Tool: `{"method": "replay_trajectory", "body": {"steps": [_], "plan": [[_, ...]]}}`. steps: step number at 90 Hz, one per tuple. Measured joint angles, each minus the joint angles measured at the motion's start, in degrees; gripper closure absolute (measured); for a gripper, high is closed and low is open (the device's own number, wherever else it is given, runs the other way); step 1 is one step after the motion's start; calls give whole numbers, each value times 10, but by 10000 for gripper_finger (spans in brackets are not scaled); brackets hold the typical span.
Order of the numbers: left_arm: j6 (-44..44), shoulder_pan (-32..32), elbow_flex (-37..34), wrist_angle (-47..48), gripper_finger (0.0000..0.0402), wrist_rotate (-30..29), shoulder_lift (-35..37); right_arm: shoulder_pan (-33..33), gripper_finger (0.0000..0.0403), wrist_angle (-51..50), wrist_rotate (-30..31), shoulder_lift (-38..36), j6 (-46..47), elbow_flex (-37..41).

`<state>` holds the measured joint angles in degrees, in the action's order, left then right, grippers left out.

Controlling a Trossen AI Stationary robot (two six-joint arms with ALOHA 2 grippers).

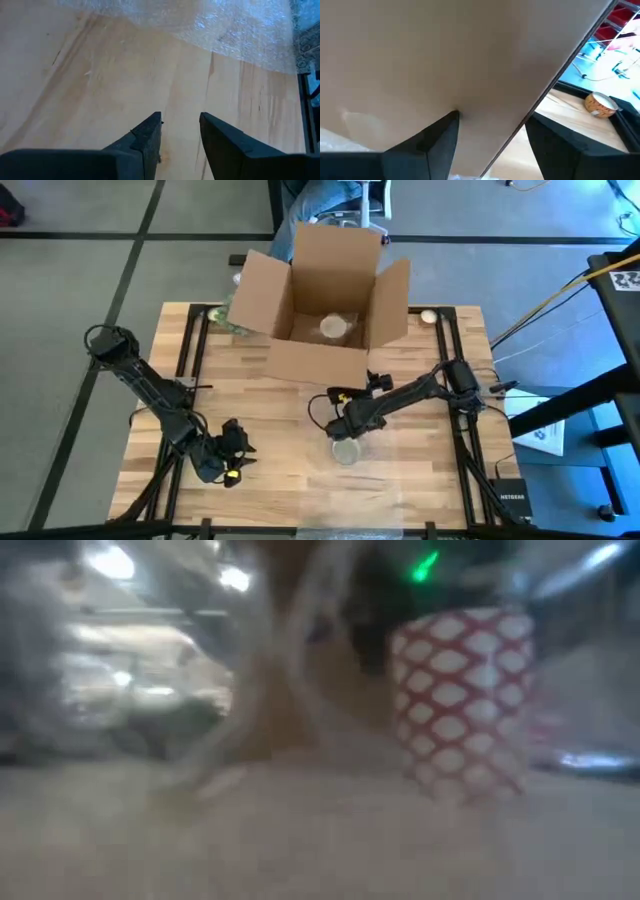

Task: Wrap mug
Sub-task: Wrap the red mug with bubble wrap

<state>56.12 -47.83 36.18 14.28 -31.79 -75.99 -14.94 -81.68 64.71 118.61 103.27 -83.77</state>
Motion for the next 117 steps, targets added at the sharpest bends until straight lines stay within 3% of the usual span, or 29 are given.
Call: {"method": "replay_trajectory", "body": {"steps": [20, 41, 57, 73, 84, 97, 117], "plan": [[-8, 0, 0, 0, 282, -6, 0, 26, 187, -48, 1, -7, 4, -15], [0, 0, 0, -1, 282, -5, 0, 3, 187, -81, -56, -31, -183, -71], [-4, 0, 0, -3, 282, 6, 0, -48, 187, -84, -193, -85, -330, -126], [-4, 0, 0, -4, 282, 19, 0, -143, 187, -67, -339, -125, -362, -154], [-7, 0, 0, -3, 282, 20, 0, -225, 187, -16, -386, -130, -362, -154], [-7, 0, 0, -3, 282, 24, 0, -316, 187, 100, -401, -120, -368, -154], [7, 0, 0, -3, 282, 33, 0, -399, 187, 337, -399, -54, -501, -155]]}}
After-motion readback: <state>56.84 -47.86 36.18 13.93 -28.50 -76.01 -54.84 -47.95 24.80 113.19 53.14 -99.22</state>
